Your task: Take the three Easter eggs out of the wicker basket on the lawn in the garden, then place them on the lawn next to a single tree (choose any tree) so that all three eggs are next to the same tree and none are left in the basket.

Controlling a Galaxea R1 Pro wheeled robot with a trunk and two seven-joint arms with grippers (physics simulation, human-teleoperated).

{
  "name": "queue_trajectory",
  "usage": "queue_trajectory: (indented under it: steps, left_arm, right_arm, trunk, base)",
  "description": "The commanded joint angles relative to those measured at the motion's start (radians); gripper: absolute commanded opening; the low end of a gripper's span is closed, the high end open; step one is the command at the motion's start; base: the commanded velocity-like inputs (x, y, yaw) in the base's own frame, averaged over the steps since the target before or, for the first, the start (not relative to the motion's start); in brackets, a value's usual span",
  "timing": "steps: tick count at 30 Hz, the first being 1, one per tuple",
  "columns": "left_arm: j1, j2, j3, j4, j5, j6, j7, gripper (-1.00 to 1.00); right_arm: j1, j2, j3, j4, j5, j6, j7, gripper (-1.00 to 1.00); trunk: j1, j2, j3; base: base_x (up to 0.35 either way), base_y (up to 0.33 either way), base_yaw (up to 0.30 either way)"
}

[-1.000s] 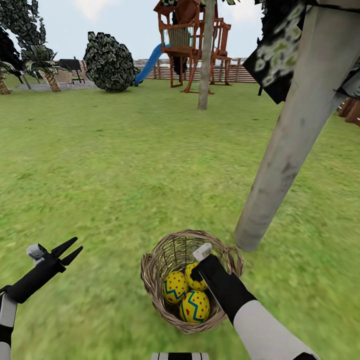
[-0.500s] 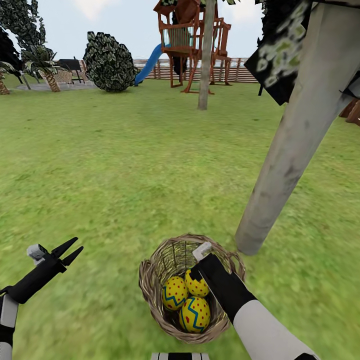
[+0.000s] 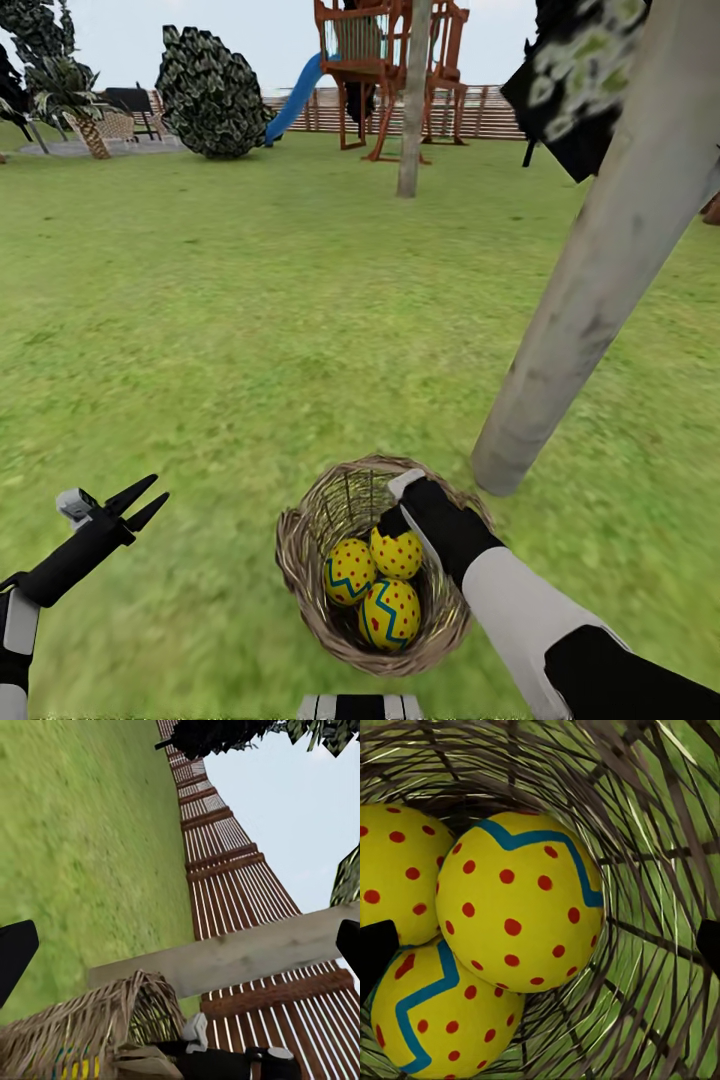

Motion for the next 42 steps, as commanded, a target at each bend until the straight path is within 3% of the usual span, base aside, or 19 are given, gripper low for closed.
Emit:
queue_trajectory:
  steps: [1,5,15,28,30,34,42]
  left_arm:
    - [-0.001,0.0,0.001,0.0,0.001,0.01,-0.003,1.0]
    - [-0.001,-0.001,0.001,0.0,0.001,0.01,-0.003,1.0]
    - [0.004,-0.012,0.0,0.006,0.001,0.012,0.0,1.0]
    - [0.004,-0.012,0.0,0.005,0.001,0.012,0.0,1.0]
    - [0.004,-0.012,0.001,0.006,0.001,0.012,0.0,1.0]
    - [0.004,-0.012,0.001,0.005,0.001,0.012,0.0,1.0]
    - [0.009,-0.014,0.0,0.006,0.002,0.013,-0.004,1.0]
  right_arm:
    - [-0.003,0.0,0.001,0.0,0.008,0.005,0.007,1.0]
    - [-0.004,0.0,0.007,-0.01,0.003,-0.04,0.011,1.0]
    - [-0.031,0.0,0.003,-0.021,-0.027,-0.036,0.016,1.0]
    - [-0.032,0.0,0.004,-0.021,-0.088,-0.036,0.015,1.0]
    - [-0.032,0.0,0.004,-0.021,-0.089,-0.038,0.006,1.0]
    - [-0.032,0.0,0.004,-0.021,-0.09,-0.043,-0.079,1.0]
    - [-0.04,0.0,0.012,-0.004,-0.082,-0.035,-0.1,1.0]
  trunk:
    - [0.0,-0.001,-0.005]
    - [0.002,-0.002,-0.02]
    - [0.002,-0.002,-0.02]
    - [0.008,-0.005,-0.07]
    - [0.008,-0.005,-0.074]
    - [0.01,-0.006,-0.086]
    - [0.011,-0.006,-0.097]
  base:
    - [0.0,0.0,0.0]
    - [0.0,0.0,0.0]
    - [0.0,0.0,0.0]
    - [0.0,0.0,0.0]
    - [0.0,0.0,0.0]
    - [0.0,0.0,0.0]
    - [0.0,0.0,0.0]
